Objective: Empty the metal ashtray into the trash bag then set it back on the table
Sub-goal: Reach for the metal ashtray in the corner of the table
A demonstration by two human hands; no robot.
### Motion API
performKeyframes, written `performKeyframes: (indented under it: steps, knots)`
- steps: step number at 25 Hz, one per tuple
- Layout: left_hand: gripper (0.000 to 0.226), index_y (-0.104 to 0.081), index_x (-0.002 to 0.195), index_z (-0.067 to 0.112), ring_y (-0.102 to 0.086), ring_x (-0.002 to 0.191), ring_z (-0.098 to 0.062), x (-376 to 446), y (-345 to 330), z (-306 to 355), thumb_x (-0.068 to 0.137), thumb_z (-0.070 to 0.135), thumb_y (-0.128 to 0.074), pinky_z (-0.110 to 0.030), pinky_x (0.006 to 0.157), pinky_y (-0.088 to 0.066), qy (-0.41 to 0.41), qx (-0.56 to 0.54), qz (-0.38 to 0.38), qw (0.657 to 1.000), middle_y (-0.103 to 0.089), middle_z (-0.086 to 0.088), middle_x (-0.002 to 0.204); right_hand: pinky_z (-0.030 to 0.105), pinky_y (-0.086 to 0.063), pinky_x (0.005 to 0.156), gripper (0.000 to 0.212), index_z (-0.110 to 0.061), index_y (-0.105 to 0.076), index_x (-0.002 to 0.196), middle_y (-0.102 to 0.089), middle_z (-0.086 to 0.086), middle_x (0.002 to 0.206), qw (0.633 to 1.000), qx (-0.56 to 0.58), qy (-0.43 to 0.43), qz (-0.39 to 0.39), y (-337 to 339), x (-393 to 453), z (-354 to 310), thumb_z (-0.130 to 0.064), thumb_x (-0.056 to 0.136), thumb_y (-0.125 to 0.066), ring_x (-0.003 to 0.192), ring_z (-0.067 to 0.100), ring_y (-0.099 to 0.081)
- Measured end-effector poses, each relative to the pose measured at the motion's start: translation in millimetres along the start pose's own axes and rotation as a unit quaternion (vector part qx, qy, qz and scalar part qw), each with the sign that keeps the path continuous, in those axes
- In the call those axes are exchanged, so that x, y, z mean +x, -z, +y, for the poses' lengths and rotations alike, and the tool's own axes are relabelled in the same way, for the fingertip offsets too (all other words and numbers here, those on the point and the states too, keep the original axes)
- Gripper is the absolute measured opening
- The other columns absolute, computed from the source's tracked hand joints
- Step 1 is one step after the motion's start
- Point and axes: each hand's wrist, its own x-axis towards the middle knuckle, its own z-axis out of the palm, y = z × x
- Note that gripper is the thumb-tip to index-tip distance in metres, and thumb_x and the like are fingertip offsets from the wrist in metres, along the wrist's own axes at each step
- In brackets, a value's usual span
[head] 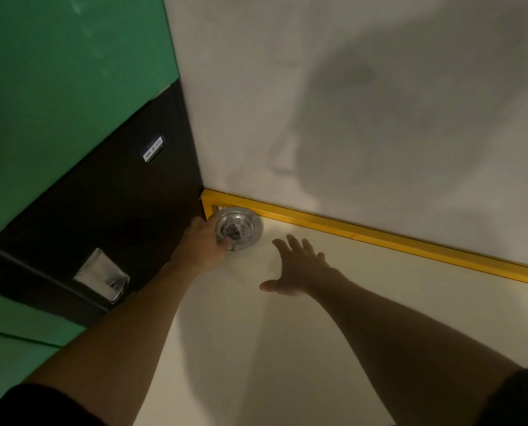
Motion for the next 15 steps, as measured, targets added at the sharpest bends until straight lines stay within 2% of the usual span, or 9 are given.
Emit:
performKeyframes:
  steps: [4, 7, 10, 13, 14, 15]
  knots:
    - [0.048, -0.045, 0.137, 0.015, -0.048, 0.121, -0.041, 20.6, -7.8, 1.9, 0.093, 0.026, -0.057, -0.048, 0.1, -0.044, 0.046, -0.052, 0.027, 0.997, -0.047, -0.023, 0.13, 0.068, -0.011, 0.115, 0.117, -0.029, -0.007, 0.156, 0.002, 0.006, 0.167, 1.0, 0.002, 0.001, -0.013, -8.8, 17.2, 9.2, -0.07, 0.067, -0.073, 0.15, 0.04, 0.004]
    - [0.038, -0.054, 0.128, 0.008, -0.052, 0.118, -0.04, 31.2, -9.9, -0.1, 0.091, 0.015, -0.057, -0.048, 0.097, -0.048, 0.069, -0.062, 0.042, 0.995, -0.053, -0.024, 0.126, 0.071, -0.007, 0.115, 0.124, -0.03, -0.004, 0.156, 0.008, 0.007, 0.167, 1.0, -0.014, 0.005, -0.021, -14.4, 22.5, 14.8, -0.074, 0.063, -0.073, 0.15, 0.041, 0.011]
    - [0.032, -0.059, 0.122, 0.006, -0.056, 0.114, -0.04, 37.7, -11.3, -3.4, 0.091, 0.009, -0.053, -0.049, 0.094, -0.051, 0.076, -0.074, 0.05, 0.993, -0.058, -0.024, 0.121, 0.074, -0.002, 0.113, 0.127, -0.032, -0.001, 0.156, 0.014, 0.006, 0.166, 1.0, -0.016, 0.007, -0.025, -16.5, 27.1, 15.8, -0.077, 0.06, -0.071, 0.148, 0.041, 0.017]
    - [0.037, -0.061, 0.126, 0.011, -0.057, 0.117, -0.038, 41.1, -13.1, -3.3, 0.09, 0.007, -0.054, -0.047, 0.093, -0.053, 0.083, -0.105, 0.063, 0.989, -0.061, -0.02, 0.126, 0.075, 0.001, 0.112, 0.128, -0.032, 0.0, 0.156, 0.015, 0.007, 0.166, 0.999, -0.007, 0.008, -0.031, -16.5, 29.4, 15.7, -0.077, 0.06, -0.072, 0.147, 0.041, 0.02]
    - [0.04, -0.06, 0.128, 0.013, -0.058, 0.117, -0.036, 40.9, -13.8, -2.3, 0.089, 0.005, -0.055, -0.045, 0.087, -0.056, 0.092, -0.125, 0.061, 0.986, -0.061, -0.018, 0.129, 0.075, 0.001, 0.112, 0.128, -0.032, 0.0, 0.156, 0.015, 0.006, 0.166, 0.999, -0.006, 0.008, -0.031, -16.5, 29.5, 15.6, -0.077, 0.059, -0.072, 0.147, 0.041, 0.02]
    - [0.043, -0.06, 0.13, 0.014, -0.06, 0.113, -0.035, 40.3, -14.7, -1.1, 0.088, 0.003, -0.056, -0.041, 0.074, -0.059, 0.104, -0.155, 0.056, 0.981, -0.06, -0.016, 0.131, 0.075, 0.0, 0.112, 0.128, -0.032, -0.001, 0.156, 0.015, 0.006, 0.166, 0.999, -0.007, 0.007, -0.031, -16.3, 29.4, 15.2, -0.077, 0.059, -0.073, 0.148, 0.041, 0.02]
